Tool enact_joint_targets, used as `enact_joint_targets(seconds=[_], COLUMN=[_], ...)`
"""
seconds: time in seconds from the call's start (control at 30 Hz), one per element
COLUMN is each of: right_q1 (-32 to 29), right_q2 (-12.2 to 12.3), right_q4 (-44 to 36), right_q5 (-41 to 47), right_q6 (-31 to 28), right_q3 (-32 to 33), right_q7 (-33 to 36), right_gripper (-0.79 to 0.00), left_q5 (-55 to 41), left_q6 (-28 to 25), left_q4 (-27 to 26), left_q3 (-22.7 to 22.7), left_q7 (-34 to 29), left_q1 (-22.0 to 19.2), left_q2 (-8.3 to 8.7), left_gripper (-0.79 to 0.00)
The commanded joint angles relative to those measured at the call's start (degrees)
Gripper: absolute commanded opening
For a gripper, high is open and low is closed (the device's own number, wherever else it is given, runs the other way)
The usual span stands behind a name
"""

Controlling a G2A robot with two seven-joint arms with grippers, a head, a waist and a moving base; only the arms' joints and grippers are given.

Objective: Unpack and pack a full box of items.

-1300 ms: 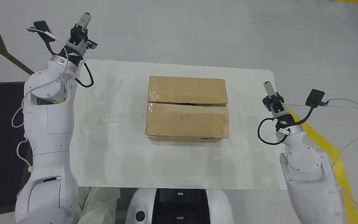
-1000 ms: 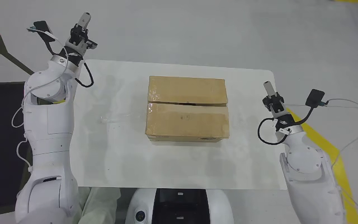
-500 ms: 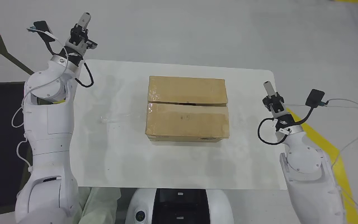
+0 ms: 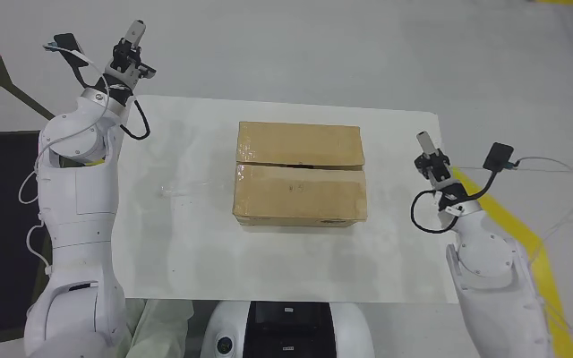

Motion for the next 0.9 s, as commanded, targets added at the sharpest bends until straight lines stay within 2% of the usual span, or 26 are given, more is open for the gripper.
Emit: enact_joint_targets(seconds=[0.0,0.23,0.37,0.87], right_q1=[0.2,1.2,1.9,3.9], right_q2=[0.1,0.1,0.3,0.4], right_q4=[0.4,1.8,2.9,6.2], right_q5=[0.5,10.1,12.4,10.4], right_q6=[-0.6,-5.0,-7.3,-6.8], right_q3=[-0.2,-1.6,-1.8,-5.2], right_q7=[2.3,12.2,17.4,21.1], right_gripper=[0.000,0.000,0.000,0.000], left_q5=[0.0,0.0,0.0,0.0], left_q6=[0.0,0.0,0.0,0.0], left_q4=[0.0,0.0,0.0,0.0], left_q3=[0.0,0.0,0.0,0.0], left_q7=[0.0,0.0,0.0,0.0], left_q1=[0.0,0.0,0.0,0.0], left_q2=[0.00,0.00,0.00,0.00], left_gripper=[0.000,0.000,0.000,0.000])
